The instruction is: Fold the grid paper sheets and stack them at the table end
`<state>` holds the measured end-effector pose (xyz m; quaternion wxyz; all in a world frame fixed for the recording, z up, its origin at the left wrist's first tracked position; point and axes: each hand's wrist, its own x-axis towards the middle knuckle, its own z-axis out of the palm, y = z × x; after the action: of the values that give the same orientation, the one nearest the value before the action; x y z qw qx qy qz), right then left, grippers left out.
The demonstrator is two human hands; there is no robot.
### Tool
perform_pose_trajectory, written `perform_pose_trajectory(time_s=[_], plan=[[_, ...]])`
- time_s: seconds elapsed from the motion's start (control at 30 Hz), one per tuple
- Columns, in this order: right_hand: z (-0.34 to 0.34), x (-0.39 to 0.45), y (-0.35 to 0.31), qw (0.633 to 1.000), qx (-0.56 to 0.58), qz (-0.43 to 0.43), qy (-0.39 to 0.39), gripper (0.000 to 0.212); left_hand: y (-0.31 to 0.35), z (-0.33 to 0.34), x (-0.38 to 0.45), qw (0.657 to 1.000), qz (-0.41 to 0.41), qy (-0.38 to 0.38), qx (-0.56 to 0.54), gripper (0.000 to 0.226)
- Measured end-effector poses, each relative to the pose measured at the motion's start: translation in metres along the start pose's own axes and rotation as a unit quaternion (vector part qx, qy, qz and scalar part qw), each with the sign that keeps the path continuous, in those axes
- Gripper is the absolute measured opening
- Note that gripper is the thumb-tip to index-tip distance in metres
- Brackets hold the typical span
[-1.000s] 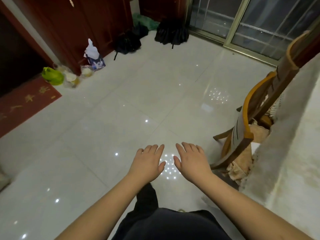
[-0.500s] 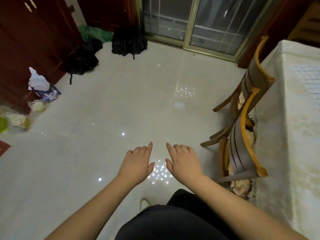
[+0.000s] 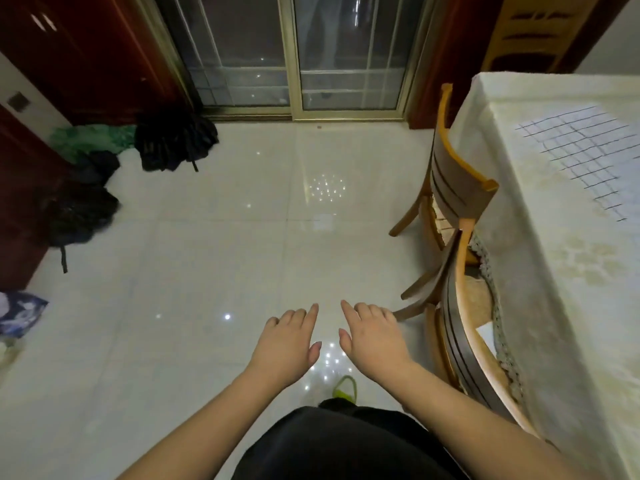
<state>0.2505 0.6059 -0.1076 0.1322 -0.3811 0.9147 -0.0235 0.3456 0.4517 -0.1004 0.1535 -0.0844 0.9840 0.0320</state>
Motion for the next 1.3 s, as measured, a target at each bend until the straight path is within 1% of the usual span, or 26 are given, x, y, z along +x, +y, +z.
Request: perform_pose_trajectory(time_s=[0.13, 0.3, 0.37, 0.53, 0.7, 0.8, 0.87, 1.03, 1.13, 1.23, 1.3], plan=[[-0.019, 0.045, 0.021, 1.0, 0.011, 0.011, 0.009, 0.057, -0.01, -0.027, 0.064, 0.999, 0.034, 0.005, 0.007, 0.068], [-0.032, 0.093, 0.039, 0.995, 0.024, 0.087, 0.032, 0.053, -0.027, -0.049, 0.133, 0.998, 0.062, 0.012, 0.011, 0.068], [-0.041, 0.117, 0.046, 0.993, 0.023, 0.114, 0.036, 0.052, -0.041, -0.058, 0.165, 0.997, 0.076, 0.012, 0.013, 0.071], [-0.057, 0.191, 0.057, 0.987, 0.015, 0.157, 0.04, 0.053, -0.076, -0.081, 0.248, 0.993, 0.121, 0.017, -0.003, 0.067], [-0.082, 0.264, 0.06, 0.98, 0.033, 0.195, 0.035, 0.056, -0.121, -0.107, 0.322, 0.987, 0.161, 0.012, 0.005, 0.064], [-0.097, 0.296, 0.067, 0.971, 0.035, 0.231, 0.052, 0.056, -0.135, -0.124, 0.362, 0.979, 0.202, 0.022, 0.027, 0.063], [-0.105, 0.31, 0.075, 0.963, 0.037, 0.262, 0.055, 0.055, -0.133, -0.135, 0.388, 0.97, 0.243, 0.002, 0.033, 0.063], [-0.119, 0.33, 0.109, 0.939, 0.038, 0.335, 0.07, 0.051, -0.103, -0.162, 0.45, 0.951, 0.307, 0.014, 0.036, 0.061], [-0.13, 0.339, 0.139, 0.924, 0.041, 0.368, 0.098, 0.051, -0.077, -0.174, 0.49, 0.938, 0.343, 0.017, 0.04, 0.069], [-0.138, 0.348, 0.177, 0.907, 0.042, 0.397, 0.135, 0.049, -0.048, -0.189, 0.53, 0.928, 0.367, 0.028, 0.05, 0.06], [-0.147, 0.353, 0.203, 0.896, 0.051, 0.416, 0.144, 0.049, -0.028, -0.2, 0.554, 0.922, 0.384, 0.027, 0.048, 0.056]])
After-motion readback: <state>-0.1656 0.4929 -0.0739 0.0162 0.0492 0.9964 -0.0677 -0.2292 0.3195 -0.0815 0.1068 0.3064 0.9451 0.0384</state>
